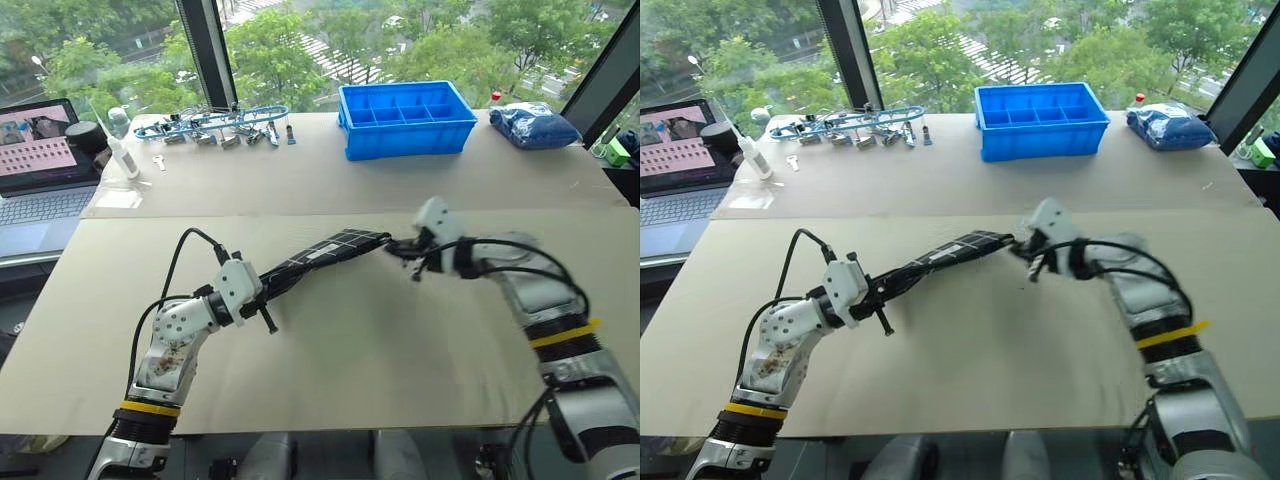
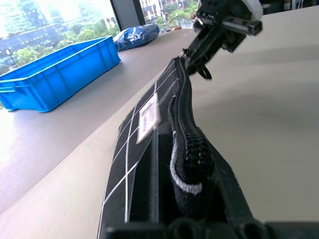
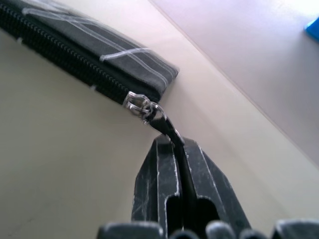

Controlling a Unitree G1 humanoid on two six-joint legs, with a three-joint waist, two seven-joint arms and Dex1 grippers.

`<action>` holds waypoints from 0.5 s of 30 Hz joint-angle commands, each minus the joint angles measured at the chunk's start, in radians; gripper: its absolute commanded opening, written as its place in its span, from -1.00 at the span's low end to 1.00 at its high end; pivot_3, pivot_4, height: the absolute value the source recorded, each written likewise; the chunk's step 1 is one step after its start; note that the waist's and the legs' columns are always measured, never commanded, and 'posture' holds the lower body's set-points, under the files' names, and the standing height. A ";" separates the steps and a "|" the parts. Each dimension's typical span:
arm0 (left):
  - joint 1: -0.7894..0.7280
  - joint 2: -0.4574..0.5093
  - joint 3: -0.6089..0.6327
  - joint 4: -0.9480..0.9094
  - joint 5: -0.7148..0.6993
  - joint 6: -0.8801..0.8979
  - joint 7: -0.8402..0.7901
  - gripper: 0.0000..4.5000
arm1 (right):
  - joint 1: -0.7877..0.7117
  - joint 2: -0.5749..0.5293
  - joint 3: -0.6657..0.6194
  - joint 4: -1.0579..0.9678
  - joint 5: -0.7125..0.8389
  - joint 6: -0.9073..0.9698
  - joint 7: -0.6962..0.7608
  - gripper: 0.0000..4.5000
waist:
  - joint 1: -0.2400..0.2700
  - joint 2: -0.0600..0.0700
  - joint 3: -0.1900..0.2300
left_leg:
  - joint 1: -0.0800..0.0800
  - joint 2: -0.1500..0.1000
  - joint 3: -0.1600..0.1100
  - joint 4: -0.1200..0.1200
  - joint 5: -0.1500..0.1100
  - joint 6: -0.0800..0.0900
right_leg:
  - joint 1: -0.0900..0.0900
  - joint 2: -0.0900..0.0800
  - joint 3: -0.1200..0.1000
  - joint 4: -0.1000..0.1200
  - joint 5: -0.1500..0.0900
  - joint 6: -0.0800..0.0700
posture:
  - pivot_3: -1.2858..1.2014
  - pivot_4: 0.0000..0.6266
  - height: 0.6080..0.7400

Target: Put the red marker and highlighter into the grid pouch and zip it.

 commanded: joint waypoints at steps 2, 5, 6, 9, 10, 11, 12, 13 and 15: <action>0.018 0.025 0.040 -0.020 -0.020 -0.018 0.004 -1.00 | -0.006 -0.049 -0.114 0.047 0.024 -0.041 0.017 -0.99 | -0.011 0.000 0.000 | 0.000 0.000 0.000 -0.001 0.000 0.000 | 0.000 0.000 0.000 0.000 0.000 0.000 | 0.03 -0.52 1.00; 0.015 0.028 0.038 -0.017 -0.023 -0.020 0.001 -1.00 | 0.042 -0.032 -0.134 -0.042 0.101 0.018 0.074 -0.64 | -0.010 0.000 0.000 | -0.001 0.000 0.000 0.000 0.000 0.000 | 0.000 0.000 0.000 0.000 0.000 0.000 | 0.03 -0.52 1.00; 0.009 0.028 0.034 -0.013 -0.022 -0.021 -0.003 -1.00 | 0.059 -0.026 -0.143 -0.072 0.122 0.043 0.084 -0.47 | -0.009 0.000 0.000 | -0.001 -0.001 0.000 0.000 0.000 0.000 | 0.000 -0.001 0.000 -0.001 0.000 0.000 | 0.03 -0.52 1.00; -0.012 0.028 0.022 0.002 -0.022 -0.029 -0.029 -1.00 | 0.111 -0.048 -0.189 -0.127 0.206 0.160 0.145 0.06 | -0.007 0.000 0.000 | -0.002 -0.001 0.000 0.001 -0.001 0.001 | 0.000 -0.001 0.000 0.000 0.000 0.000 | 0.03 -0.52 1.00; -0.018 0.029 0.019 0.006 -0.022 -0.032 -0.039 -1.00 | 0.135 -0.072 -0.202 -0.145 0.237 0.200 0.183 0.18 | -0.006 0.000 0.000 | -0.002 -0.001 0.000 0.001 -0.001 0.001 | 0.000 -0.001 0.000 0.000 0.000 0.000 | 0.03 -0.52 1.00; -0.027 0.032 0.015 0.015 -0.022 -0.037 -0.053 -1.00 | 0.162 -0.108 -0.213 -0.163 0.264 0.244 0.227 0.36 | -0.003 0.000 0.000 | -0.002 -0.001 0.000 0.001 -0.001 0.002 | 0.000 -0.001 0.000 0.000 0.000 0.000 | 0.03 -0.52 1.00; -0.038 0.035 0.011 0.028 -0.021 -0.043 -0.068 -1.00 | 0.185 -0.138 -0.231 -0.173 0.285 0.274 0.257 0.47 | 0.004 0.000 0.000 | -0.002 -0.001 0.000 0.001 -0.001 0.003 | 0.000 -0.001 0.000 0.000 0.000 0.000 | 0.03 -0.52 1.00; -0.053 0.039 0.007 0.045 -0.019 -0.052 -0.087 -1.00 | 0.207 -0.168 -0.258 -0.178 0.301 0.287 0.271 0.47 | 0.011 0.000 0.000 | -0.002 -0.001 0.000 0.001 -0.002 0.003 | 0.000 -0.001 0.000 0.000 0.000 0.000 | 0.03 -0.52 1.00; -0.086 0.044 -0.001 0.076 -0.022 -0.069 -0.128 -1.00 | 0.249 -0.218 -0.334 -0.194 0.340 0.300 0.290 0.47 | 0.017 0.000 0.000 | -0.002 -0.001 0.000 0.001 -0.002 0.004 | 0.000 -0.001 0.000 0.000 0.000 0.000 | 0.03 -0.52 1.00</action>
